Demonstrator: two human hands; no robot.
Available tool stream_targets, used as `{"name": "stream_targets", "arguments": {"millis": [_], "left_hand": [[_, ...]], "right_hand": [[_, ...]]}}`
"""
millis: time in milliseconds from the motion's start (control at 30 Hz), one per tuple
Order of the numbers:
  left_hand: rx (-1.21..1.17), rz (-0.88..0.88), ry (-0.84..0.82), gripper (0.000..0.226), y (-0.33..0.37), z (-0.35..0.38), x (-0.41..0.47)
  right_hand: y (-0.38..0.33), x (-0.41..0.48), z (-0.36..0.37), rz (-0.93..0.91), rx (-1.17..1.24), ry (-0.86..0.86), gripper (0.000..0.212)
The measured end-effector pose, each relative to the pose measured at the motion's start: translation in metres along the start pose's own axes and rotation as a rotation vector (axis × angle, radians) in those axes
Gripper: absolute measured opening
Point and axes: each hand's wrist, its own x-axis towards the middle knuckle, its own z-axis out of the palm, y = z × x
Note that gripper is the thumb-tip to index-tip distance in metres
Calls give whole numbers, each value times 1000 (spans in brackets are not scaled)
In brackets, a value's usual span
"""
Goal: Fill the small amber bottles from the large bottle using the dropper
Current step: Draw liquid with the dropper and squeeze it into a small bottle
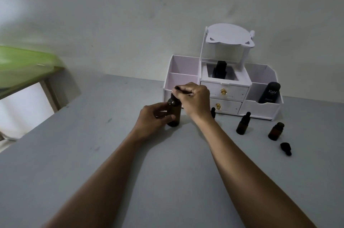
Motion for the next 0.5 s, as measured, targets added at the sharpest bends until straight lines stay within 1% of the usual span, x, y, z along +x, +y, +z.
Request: {"name": "stream_targets", "arguments": {"millis": [200,500], "left_hand": [[7,8,15,51,-1,0,1],[35,6,14,51,-3,1,2]], "right_hand": [[-2,2,5,-25,10,52,7],[-13,5,-4,-21,-100,-7,15]]}}
